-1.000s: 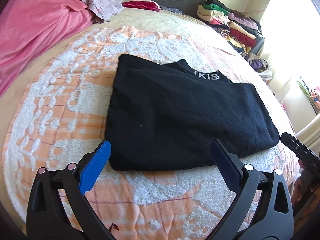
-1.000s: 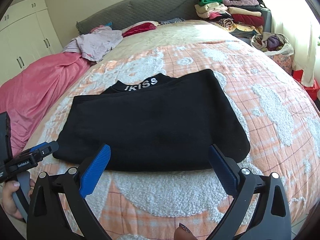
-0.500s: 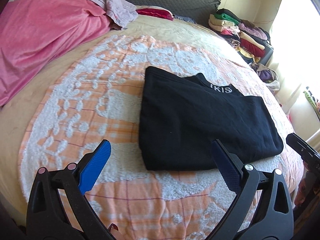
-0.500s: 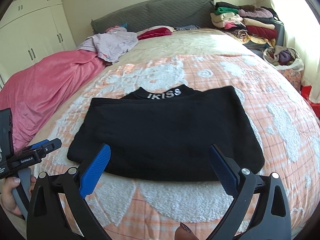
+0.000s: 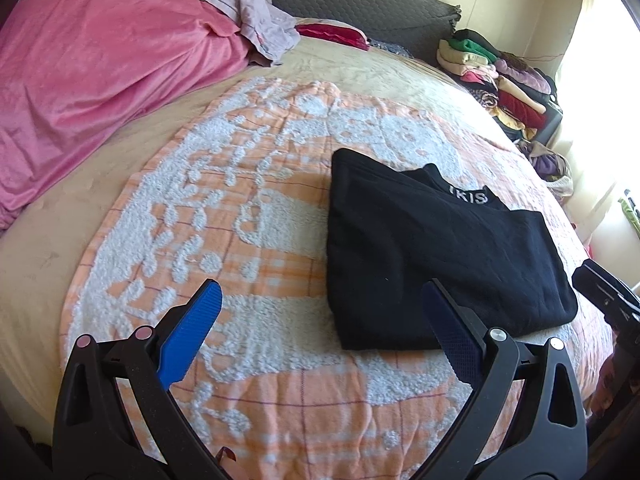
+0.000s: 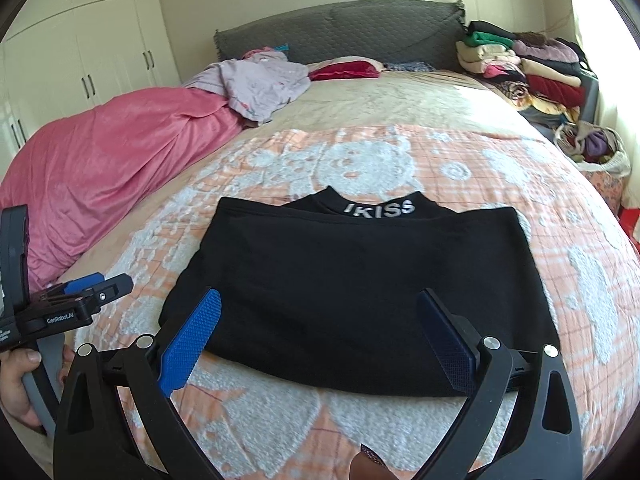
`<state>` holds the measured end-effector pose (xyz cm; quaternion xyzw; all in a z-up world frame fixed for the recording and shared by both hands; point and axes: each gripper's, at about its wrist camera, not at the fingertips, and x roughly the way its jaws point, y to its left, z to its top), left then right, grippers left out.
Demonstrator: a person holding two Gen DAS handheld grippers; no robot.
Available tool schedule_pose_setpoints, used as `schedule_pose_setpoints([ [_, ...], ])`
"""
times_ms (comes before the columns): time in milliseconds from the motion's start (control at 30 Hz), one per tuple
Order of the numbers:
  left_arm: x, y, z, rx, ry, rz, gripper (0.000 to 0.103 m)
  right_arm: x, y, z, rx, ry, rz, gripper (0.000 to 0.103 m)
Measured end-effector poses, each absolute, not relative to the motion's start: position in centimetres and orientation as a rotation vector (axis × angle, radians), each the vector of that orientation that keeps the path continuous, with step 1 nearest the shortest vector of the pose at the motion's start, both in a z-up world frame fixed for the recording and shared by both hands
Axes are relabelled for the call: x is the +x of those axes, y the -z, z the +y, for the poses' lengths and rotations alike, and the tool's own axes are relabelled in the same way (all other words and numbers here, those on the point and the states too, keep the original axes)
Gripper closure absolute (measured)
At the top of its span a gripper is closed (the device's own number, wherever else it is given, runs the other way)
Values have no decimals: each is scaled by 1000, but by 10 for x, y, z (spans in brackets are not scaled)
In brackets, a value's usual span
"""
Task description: Fold small clothes
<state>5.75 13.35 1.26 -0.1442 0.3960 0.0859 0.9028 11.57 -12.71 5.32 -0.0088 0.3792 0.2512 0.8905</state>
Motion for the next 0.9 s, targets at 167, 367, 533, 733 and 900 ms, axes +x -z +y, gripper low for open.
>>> schedule_pose_setpoints([
  [167,63,-13,147,-303,-201,817,10,116,-49,-108,-53,-556,791,6],
  [367,76,-13,160,-313,-218,812,10,115,-37,-79,-117,-596,806,6],
  [533,92,-8,166,-313,-222,823,10,108,-21,-55,-188,-630,824,6],
  [733,111,-1,168,-305,-216,845,10,96,0,-32,-295,-658,829,6],
  [900,124,6,167,-294,-208,862,10,87,16,-17,-384,-680,826,6],
])
